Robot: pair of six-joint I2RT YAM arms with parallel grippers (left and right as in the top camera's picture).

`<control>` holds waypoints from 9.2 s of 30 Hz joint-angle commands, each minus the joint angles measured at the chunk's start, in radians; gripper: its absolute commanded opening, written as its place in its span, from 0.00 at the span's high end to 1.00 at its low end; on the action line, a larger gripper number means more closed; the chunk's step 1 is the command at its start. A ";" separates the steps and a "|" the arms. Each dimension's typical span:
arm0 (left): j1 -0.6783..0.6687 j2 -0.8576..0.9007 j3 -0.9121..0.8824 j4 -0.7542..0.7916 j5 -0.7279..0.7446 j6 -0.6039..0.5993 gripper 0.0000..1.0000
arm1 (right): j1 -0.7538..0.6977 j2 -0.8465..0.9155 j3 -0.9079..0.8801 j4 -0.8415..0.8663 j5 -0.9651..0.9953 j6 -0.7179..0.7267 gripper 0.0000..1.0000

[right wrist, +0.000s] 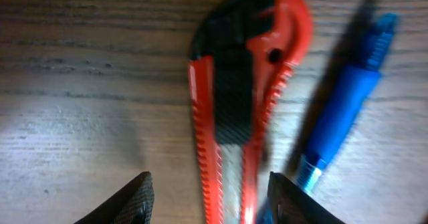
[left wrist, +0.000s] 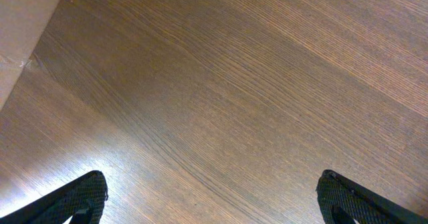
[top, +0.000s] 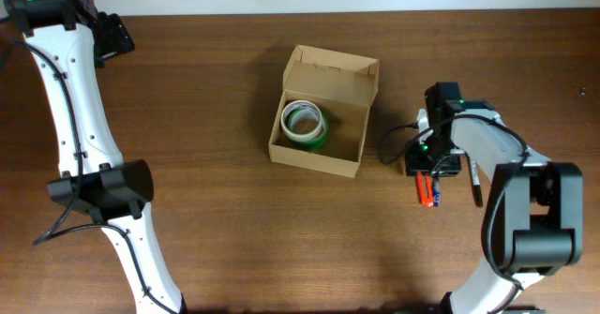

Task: Pack container
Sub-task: 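Release the white tape and grasp the orange box cutter with the right gripper, then carry the orange box cutter with the right gripper and lower it into the box, then release the cutter and grasp the blue pen with the right gripper, then carry the blue pen with the right gripper and lower it into the box, then release the pen and grasp the black marker with the right gripper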

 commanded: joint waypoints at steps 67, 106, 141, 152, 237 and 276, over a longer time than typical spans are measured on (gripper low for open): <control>0.003 -0.039 -0.003 -0.003 0.004 0.011 0.00 | 0.549 0.354 0.956 -0.502 -0.044 -0.731 0.96; 0.003 -0.039 -0.003 -0.003 0.004 0.011 0.00 | 0.554 0.374 0.806 -0.463 -0.087 -0.700 0.49; 0.003 -0.039 -0.003 -0.003 0.004 0.011 0.00 | -0.182 -0.412 0.010 -0.107 -0.013 -0.010 0.33; 0.003 -0.039 -0.003 -0.003 0.004 0.011 0.00 | -0.181 -0.152 -0.055 -0.002 -0.076 0.113 0.34; 0.003 -0.039 -0.003 -0.003 0.003 0.011 0.00 | 0.602 0.250 0.682 -0.342 0.017 -0.473 0.96; 0.003 -0.039 -0.003 -0.003 0.003 0.011 0.00 | 0.513 -0.067 0.722 -0.400 0.257 -0.328 0.55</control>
